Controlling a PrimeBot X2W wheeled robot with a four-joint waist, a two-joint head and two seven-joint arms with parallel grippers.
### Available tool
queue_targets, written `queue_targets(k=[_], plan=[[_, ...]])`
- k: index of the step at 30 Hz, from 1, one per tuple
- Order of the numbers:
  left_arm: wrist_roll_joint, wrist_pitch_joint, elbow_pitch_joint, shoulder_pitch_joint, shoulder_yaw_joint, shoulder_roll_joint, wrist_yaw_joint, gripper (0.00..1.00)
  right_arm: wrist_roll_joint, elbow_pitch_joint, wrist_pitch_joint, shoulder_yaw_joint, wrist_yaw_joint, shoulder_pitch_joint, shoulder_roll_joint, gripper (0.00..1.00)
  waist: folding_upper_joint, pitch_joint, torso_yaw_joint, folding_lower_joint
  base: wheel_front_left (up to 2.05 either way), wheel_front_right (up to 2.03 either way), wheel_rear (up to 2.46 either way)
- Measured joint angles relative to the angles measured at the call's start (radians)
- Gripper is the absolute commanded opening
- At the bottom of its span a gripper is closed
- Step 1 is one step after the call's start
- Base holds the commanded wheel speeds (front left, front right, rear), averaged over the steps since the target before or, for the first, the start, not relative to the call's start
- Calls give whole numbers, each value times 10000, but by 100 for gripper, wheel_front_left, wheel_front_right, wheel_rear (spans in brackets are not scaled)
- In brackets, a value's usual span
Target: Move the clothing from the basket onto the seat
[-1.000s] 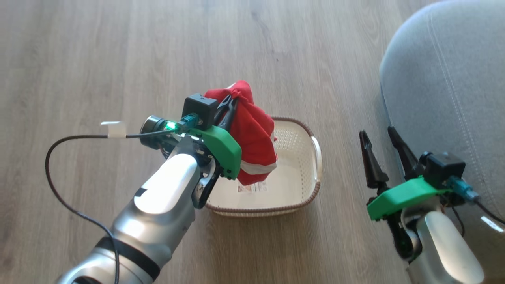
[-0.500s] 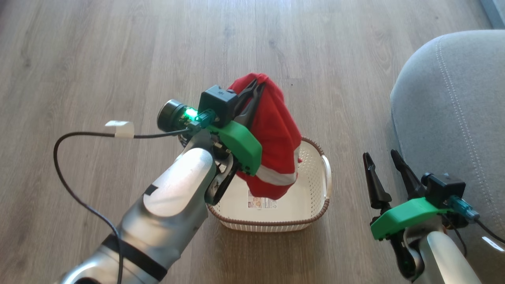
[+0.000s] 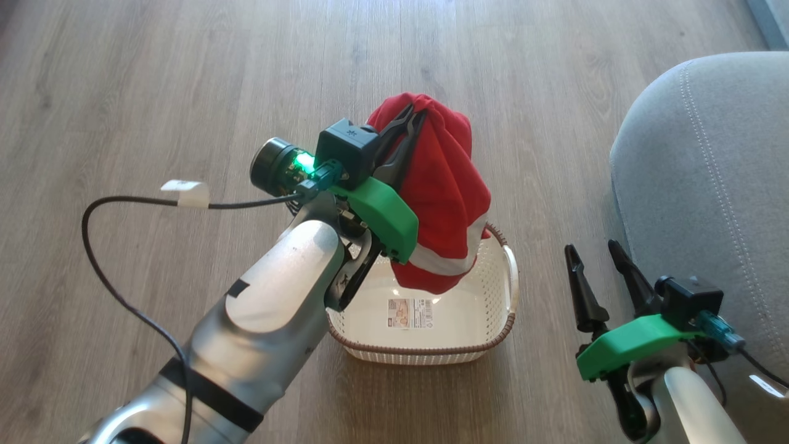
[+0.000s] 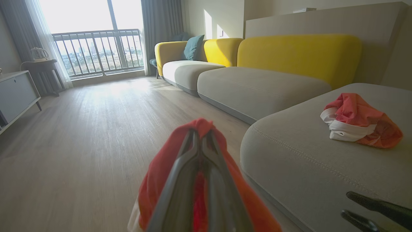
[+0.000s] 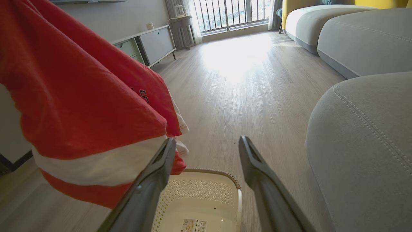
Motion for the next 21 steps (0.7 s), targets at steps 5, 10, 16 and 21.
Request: queue_targets(k=[5, 10, 16, 21], plan=[[-4, 0, -10, -1, -52, 0, -10, 0, -82, -236, 0, 525, 0, -60, -6, 100, 0, 18, 22, 0, 0, 0, 0], [-15, 0, -10, -40, -98, 0, -12, 0, -50, -523, 0, 1534, 0, -805, -17, 100, 0, 33, 37, 0, 0, 0, 0], [-123, 0, -125, -167, -288, 0, -10, 0, 128, -713, 0, 2761, 0, -2168, -38, 100, 0, 55, 138, 0, 0, 0, 0], [-255, 0, -232, -173, -508, 2, 0, 0, 230, -242, 0, 3482, 0, -2775, -35, 100, 0, 87, 269, 0, 0, 0, 0]])
